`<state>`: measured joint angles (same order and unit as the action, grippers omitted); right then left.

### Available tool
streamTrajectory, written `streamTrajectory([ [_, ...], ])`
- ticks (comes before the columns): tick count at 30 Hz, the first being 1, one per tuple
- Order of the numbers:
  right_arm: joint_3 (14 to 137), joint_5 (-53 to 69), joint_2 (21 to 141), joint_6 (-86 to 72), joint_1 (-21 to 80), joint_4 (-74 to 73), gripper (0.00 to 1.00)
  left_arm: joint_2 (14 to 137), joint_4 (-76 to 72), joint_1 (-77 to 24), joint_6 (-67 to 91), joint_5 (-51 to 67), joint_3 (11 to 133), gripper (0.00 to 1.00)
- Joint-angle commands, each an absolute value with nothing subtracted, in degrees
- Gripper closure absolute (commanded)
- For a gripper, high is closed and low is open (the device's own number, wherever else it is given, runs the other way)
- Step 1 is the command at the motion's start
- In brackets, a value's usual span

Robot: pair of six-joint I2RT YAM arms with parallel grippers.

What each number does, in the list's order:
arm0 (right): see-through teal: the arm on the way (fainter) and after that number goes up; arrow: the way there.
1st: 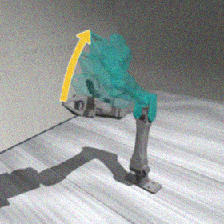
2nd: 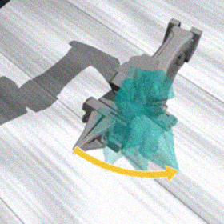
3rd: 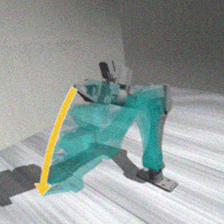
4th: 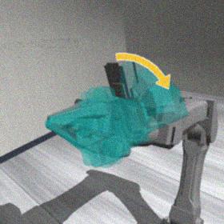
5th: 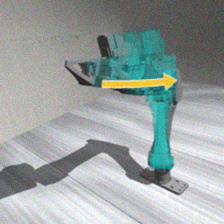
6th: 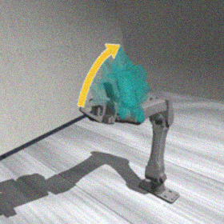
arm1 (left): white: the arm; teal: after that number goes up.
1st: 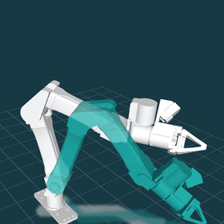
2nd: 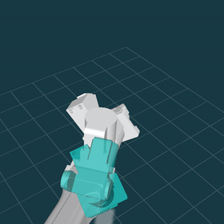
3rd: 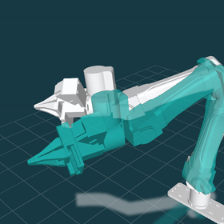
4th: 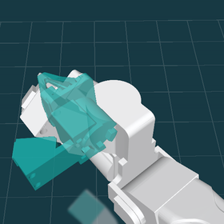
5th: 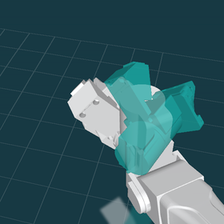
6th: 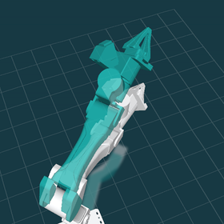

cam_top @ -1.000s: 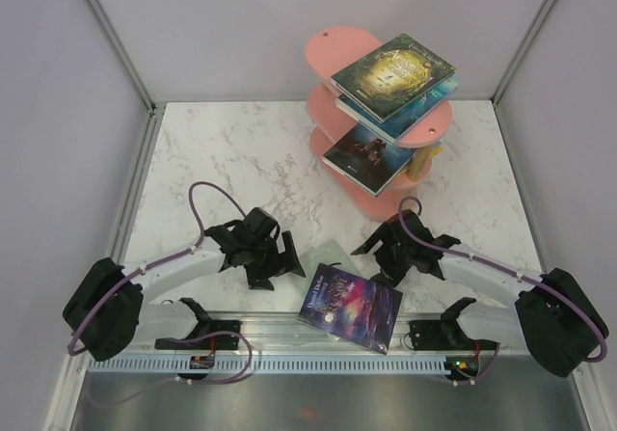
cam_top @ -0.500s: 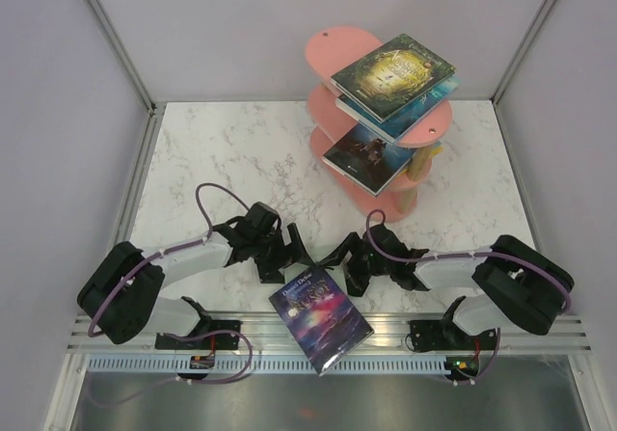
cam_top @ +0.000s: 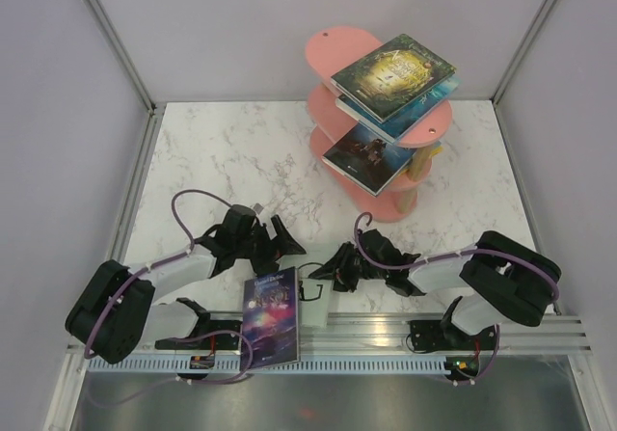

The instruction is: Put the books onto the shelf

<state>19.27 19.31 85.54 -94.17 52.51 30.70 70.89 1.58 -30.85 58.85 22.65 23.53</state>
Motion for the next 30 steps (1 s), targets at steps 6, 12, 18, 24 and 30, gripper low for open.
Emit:
streamTrajectory([
  [6, 22.76, 10.29, 82.9, -91.59, 52.38, 8.41, 1.0, 66.72, 1.47, -30.68, 56.87, 32.17, 25.47, 0.0],
  [12, 29.69, 1.77, 68.92, -85.35, 52.29, -16.99, 1.0, 63.2, 13.7, -26.02, 50.45, 32.25, 32.33, 0.0],
  [18, 36.64, -2.02, 58.28, -80.52, 52.38, -32.58, 1.0, 59.24, 18.63, -22.33, 48.08, 33.57, 35.67, 0.0],
  [24, 48.75, -2.2, 53.53, -76.21, 53.08, -41.82, 1.0, 57.57, 22.84, -18.81, 46.76, 34.54, 39.45, 0.0],
  [30, 62.28, 1.39, 53.61, -69.09, 55.81, -42.82, 1.0, 56.87, 24.52, -17.75, 46.76, 34.63, 41.75, 0.0],
])
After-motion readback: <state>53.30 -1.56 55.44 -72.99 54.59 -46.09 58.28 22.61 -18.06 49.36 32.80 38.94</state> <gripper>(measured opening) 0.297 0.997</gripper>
